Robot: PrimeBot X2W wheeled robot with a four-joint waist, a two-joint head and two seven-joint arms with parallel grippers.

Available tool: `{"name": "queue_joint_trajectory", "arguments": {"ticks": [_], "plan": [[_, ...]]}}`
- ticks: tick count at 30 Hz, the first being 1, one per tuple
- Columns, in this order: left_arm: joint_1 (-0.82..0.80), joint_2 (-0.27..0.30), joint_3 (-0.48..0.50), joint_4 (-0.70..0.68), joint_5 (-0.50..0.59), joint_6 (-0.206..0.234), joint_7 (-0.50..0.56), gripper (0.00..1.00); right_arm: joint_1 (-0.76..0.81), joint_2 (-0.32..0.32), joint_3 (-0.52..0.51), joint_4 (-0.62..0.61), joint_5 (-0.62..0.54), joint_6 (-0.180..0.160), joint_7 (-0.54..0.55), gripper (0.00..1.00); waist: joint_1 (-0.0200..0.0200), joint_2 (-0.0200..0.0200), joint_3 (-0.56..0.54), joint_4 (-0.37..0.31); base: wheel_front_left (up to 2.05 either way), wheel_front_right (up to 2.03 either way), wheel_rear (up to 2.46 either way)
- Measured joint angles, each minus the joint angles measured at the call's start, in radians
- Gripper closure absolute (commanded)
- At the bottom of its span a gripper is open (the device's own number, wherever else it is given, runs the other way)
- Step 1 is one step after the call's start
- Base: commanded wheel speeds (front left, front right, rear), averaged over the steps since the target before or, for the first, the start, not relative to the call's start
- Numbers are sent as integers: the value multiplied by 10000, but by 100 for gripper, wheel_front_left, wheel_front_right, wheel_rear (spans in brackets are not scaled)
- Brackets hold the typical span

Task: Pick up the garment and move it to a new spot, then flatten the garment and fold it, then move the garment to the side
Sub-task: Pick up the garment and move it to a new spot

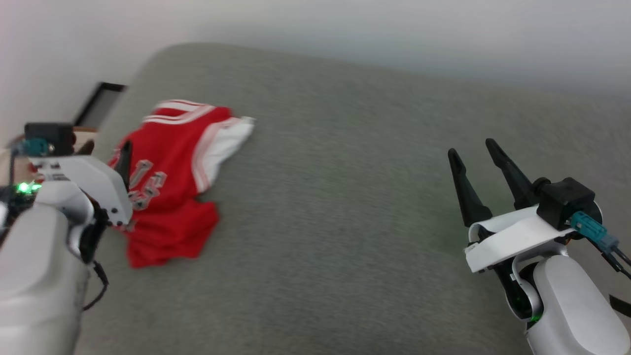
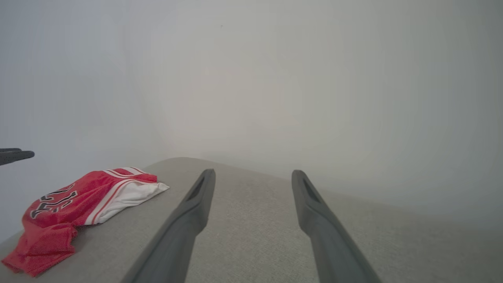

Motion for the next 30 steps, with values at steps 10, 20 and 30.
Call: {"name": "queue_joint_trajectory", "arguments": {"ticks": [10,20,30], "plan": [[-1067,1684,-1080,1020,-3149,-15,5260,0,-310,-4,-17,-255,-2,0,2,0,0,0,1463,-1751,0,0,0],[-1461,2113,-734,2228,-3787,-19,5802,0,-854,-102,353,-545,-35,0,2,0,0,0,2942,-2702,0,0,0],[-1423,2159,-1168,1983,-4259,50,4892,100,-887,-176,326,-704,-77,0,2,0,0,0,3145,-3091,0,0,0]]}}
